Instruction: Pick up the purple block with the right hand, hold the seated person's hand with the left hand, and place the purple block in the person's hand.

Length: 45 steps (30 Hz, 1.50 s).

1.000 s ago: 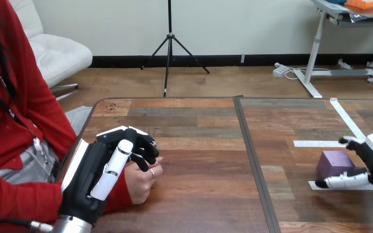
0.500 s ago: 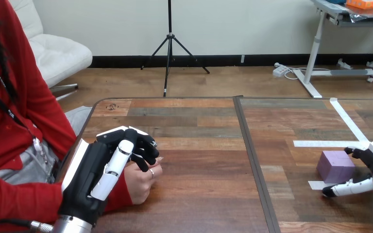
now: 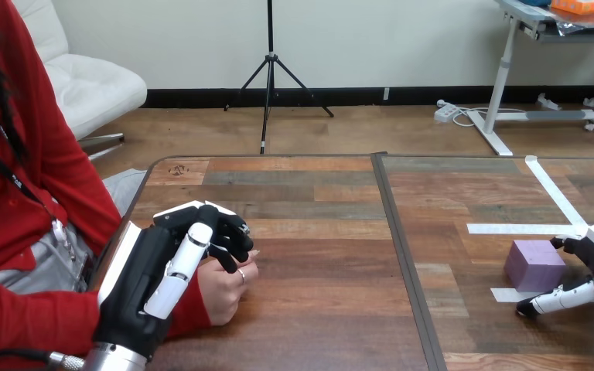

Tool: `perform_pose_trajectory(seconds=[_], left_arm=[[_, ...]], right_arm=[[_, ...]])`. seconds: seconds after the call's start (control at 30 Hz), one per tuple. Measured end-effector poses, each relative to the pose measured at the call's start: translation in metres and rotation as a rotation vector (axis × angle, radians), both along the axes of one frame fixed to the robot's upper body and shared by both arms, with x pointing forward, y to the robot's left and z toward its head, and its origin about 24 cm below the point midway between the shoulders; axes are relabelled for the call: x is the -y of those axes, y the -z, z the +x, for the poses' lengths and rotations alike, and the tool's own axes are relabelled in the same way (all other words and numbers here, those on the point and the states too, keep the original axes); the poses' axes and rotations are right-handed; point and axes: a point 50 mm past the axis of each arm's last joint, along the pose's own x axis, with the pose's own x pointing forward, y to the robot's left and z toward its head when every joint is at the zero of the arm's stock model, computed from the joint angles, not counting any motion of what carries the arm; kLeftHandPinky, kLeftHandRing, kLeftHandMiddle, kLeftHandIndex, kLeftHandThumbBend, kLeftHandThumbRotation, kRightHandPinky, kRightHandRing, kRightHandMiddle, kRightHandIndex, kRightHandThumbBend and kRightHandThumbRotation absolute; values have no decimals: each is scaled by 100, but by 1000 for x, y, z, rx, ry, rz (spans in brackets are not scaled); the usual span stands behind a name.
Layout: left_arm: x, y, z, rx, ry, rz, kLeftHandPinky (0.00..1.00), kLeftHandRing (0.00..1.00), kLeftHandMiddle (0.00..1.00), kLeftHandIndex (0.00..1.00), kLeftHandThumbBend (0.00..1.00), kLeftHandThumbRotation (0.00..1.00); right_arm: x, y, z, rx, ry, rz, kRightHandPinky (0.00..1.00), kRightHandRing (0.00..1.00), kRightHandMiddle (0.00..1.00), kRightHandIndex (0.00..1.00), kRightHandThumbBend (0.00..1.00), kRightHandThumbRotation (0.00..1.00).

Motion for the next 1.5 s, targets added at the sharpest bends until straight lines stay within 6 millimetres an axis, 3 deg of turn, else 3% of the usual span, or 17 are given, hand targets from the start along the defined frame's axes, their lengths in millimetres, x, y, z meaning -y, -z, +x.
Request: perform_pose_trajectory(seconds=[0.33,0.87,1.5], left_arm=[[-1,0,0,-4,-2,-4,39,47,50,48,31,86],[-1,0,0,-3,5,2,39,47,50,48,29,88],[-1,-1,1,0,8,4,40,46,49,48,30,88]], right_arm=[[-1,-4,5,21,-2,-13,92,94,94,93,100,28],[-2,-2,6,49,16,-25,84,96,99,97,100,27],[-3,-3,9,46,22,-29,82,96,100,98,100,26]])
